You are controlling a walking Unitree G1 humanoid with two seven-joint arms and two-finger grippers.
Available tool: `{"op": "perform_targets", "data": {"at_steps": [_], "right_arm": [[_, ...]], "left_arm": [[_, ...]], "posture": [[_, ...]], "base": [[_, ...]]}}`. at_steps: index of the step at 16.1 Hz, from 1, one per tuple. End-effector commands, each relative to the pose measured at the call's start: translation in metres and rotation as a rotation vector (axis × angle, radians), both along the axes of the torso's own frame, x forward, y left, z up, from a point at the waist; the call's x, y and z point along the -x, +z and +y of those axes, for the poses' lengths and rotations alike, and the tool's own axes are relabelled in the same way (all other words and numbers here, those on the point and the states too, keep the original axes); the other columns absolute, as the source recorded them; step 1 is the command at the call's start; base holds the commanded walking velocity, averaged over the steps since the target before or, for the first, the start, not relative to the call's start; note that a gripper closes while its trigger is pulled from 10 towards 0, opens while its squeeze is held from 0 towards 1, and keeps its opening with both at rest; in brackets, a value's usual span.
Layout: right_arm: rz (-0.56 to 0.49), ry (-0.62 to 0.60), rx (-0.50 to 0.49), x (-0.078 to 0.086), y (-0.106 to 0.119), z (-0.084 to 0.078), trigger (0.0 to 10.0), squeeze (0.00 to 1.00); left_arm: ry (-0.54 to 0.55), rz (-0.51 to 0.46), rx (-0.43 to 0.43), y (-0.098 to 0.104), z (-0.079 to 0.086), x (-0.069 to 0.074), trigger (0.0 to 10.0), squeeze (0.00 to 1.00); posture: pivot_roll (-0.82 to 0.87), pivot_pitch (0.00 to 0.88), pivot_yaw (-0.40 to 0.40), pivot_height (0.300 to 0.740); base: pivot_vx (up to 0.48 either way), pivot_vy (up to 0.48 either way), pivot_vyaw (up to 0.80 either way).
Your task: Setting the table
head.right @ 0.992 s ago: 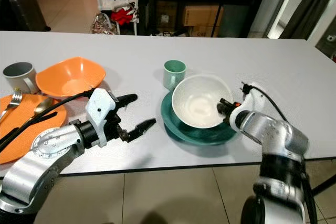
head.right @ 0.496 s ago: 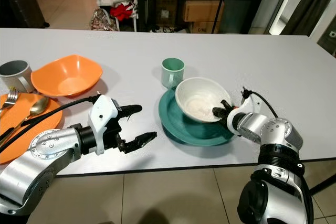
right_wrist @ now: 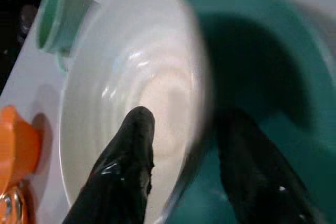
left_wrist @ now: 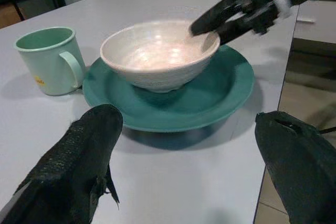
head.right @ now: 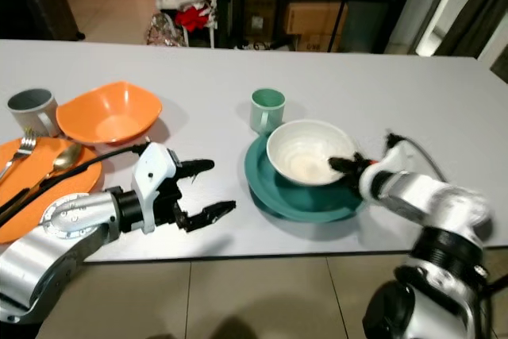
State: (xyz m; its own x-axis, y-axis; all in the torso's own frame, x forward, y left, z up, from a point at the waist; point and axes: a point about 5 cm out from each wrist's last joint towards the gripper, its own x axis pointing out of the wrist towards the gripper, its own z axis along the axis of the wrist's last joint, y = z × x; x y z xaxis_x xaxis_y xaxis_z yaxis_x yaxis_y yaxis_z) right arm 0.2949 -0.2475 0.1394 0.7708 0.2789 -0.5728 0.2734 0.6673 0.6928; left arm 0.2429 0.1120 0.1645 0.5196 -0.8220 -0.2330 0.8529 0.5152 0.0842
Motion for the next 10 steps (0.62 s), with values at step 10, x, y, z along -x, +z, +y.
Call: {"op": "perform_targets", "data": {"at_steps": [10], "right_arm": [[-0.458,0.059,0.469,0.070,0.076,0.019,10.0,1.00]], "left_arm": [[0.249,-0.115,0.049,0.018,0.013,-0.010,10.0,0.00]], "posture": [[0.00,0.000,-0.023,0.740]], "base": [[0.000,0.000,0.00]]}}
